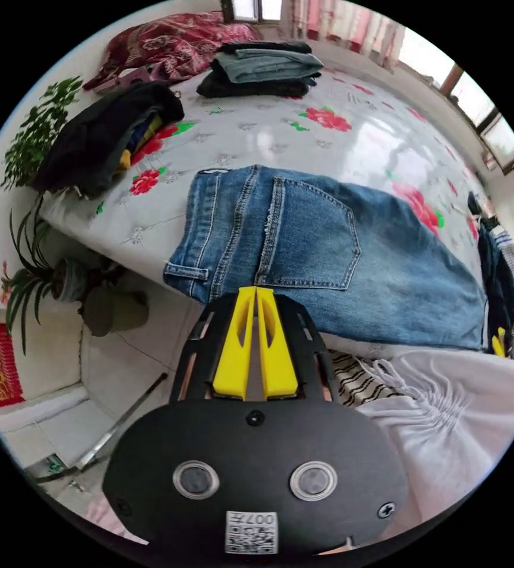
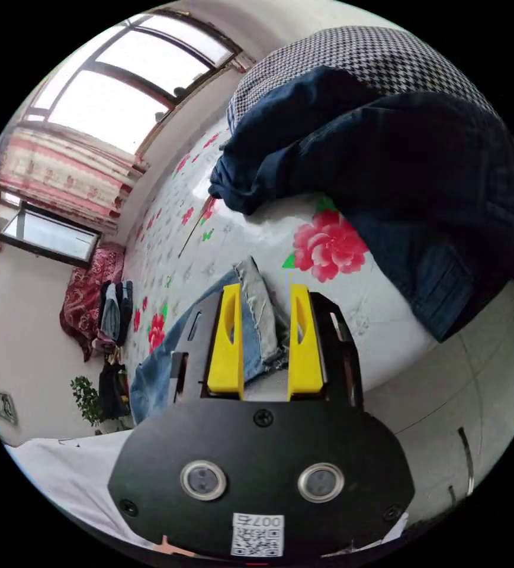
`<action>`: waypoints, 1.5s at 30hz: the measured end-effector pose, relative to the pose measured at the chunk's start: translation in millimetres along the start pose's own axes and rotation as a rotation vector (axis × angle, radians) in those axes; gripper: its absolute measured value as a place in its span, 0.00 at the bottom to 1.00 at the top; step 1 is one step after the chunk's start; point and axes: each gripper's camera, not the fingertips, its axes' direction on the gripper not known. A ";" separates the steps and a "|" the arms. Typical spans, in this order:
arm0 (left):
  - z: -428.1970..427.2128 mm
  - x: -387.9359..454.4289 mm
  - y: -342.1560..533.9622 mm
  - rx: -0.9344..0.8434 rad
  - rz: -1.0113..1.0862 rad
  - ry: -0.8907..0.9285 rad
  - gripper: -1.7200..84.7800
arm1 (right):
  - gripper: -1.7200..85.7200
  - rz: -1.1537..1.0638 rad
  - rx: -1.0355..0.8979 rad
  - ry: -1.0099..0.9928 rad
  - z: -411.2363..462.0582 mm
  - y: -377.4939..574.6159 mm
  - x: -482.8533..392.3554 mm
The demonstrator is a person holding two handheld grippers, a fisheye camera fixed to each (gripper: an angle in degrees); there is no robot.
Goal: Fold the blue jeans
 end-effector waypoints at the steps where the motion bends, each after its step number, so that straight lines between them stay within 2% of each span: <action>1: -3.8 -11.3 5.6 0.017 -0.041 0.034 0.03 | 0.13 0.070 0.008 -0.049 -9.4 20.9 20.5; 5: -6.0 -92.2 47.1 0.095 -0.329 0.210 0.09 | 0.14 0.264 -0.067 -0.133 -6.6 87.7 79.1; 9: 24.9 -163.6 85.0 0.111 -0.623 0.395 0.13 | 0.14 0.305 -0.115 -0.165 22.8 108.7 96.9; 12: 38.7 -192.6 101.9 0.171 -0.735 0.515 0.14 | 0.13 0.279 -0.084 -0.008 26.8 112.3 89.5; 16: 45.0 -216.4 106.4 0.194 -0.747 0.575 0.14 | 0.12 0.259 -0.077 0.034 29.6 117.7 84.9; 19: 42.4 -228.0 105.7 0.190 -0.715 0.593 0.13 | 0.11 0.294 -0.072 -0.070 33.5 123.9 88.2; 22: 42.1 -240.7 103.1 0.178 -0.661 0.594 0.12 | 0.09 0.335 -0.058 -0.087 48.8 135.5 90.8; 26: 50.2 -257.4 106.9 0.163 -0.695 0.654 0.12 | 0.05 0.454 0.003 -0.153 69.1 145.6 101.0; 28: 50.4 -267.5 110.1 0.149 -0.683 0.695 0.13 | 0.04 0.434 0.044 -0.192 65.6 143.3 87.1; 30: 46.3 -274.3 115.7 0.153 -0.675 0.711 0.13 | 0.03 0.319 0.062 -0.193 59.4 135.3 53.9; 33: 38.5 -287.5 128.8 0.188 -0.679 0.750 0.15 | 0.02 0.004 0.074 -0.191 44.6 123.8 -34.6; 35: 35.5 -297.6 136.3 0.208 -0.701 0.765 0.15 | 0.02 -0.366 0.044 -0.149 39.5 132.2 -133.5; 36: 33.9 -303.5 138.8 0.223 -0.706 0.774 0.15 | 0.02 -0.473 0.029 -0.139 40.8 139.5 -161.2; 38: 33.3 -309.6 137.6 0.241 -0.696 0.769 0.16 | 0.02 -0.860 -0.051 -0.125 56.5 185.6 -257.8; 41: 41.3 -310.8 125.1 0.247 -0.675 0.785 0.17 | 0.02 -1.229 -0.206 -0.182 99.2 265.6 -341.7; 43: 48.4 -306.2 114.2 0.251 -0.658 0.818 0.17 | 0.02 -1.383 -0.332 -0.198 139.5 315.0 -370.4; 45: 56.1 -298.6 101.3 0.240 -0.648 0.822 0.17 | 0.02 -1.437 -0.482 -0.217 191.5 359.7 -383.9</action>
